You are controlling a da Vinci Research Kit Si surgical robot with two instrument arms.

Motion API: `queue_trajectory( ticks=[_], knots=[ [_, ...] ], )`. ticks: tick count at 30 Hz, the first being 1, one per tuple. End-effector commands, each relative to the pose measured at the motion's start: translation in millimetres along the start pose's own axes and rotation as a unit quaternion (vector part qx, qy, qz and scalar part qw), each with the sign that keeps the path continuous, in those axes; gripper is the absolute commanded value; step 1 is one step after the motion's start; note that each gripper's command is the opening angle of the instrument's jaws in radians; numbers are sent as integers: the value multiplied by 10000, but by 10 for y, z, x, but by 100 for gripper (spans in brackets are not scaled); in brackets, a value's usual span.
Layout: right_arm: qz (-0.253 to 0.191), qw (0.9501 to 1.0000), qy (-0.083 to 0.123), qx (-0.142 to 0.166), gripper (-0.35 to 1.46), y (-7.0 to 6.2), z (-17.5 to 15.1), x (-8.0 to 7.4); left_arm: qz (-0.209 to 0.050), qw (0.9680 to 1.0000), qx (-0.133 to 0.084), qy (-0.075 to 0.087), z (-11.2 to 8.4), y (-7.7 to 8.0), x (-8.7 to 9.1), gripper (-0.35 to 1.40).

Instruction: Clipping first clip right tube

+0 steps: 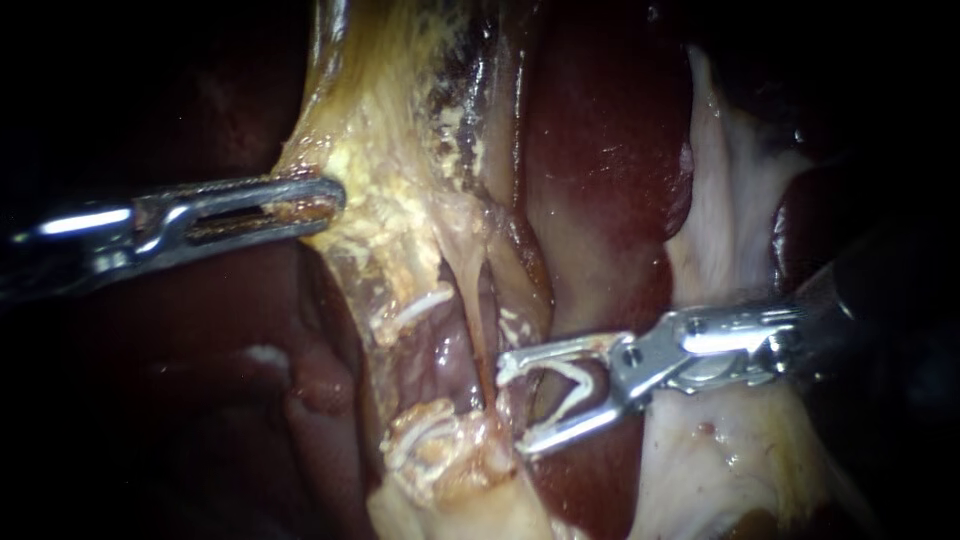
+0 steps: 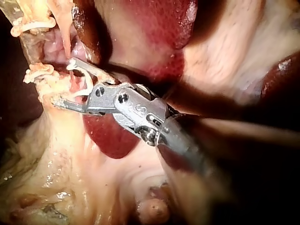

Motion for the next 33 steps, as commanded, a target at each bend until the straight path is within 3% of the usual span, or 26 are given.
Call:
queue_trajectory(
  ticks=[1,10,16,24,26,28,29,33],
  knots=[
    [3,10000,-1,-17,56,4,1,-2,28,10000,-9,-4,-1,-1,0,-35],
    [-26,10000,-28,-47,57,18,25,-11,26,10000,-14,-6,-3,-5,0,-35],
    [-66,9999,-47,82,57,17,39,-11,26,10000,-15,-6,-2,-5,0,-35],
    [-43,9996,-38,262,41,15,40,-9,26,10000,-15,-6,-2,-5,0,-35],
    [-43,9997,-37,249,32,15,39,-9,26,10000,-15,-7,-2,-5,0,-35],
    [18,9998,-16,200,-8,14,35,-10,26,10000,-15,-7,-2,-5,0,-35],
    [111,9998,-42,165,-19,15,34,-9,26,10000,-15,-7,-2,-5,0,-35],
    [291,9994,-101,146,-35,19,28,-12,26,10000,-15,-6,-2,-6,0,-35]
  ],
)
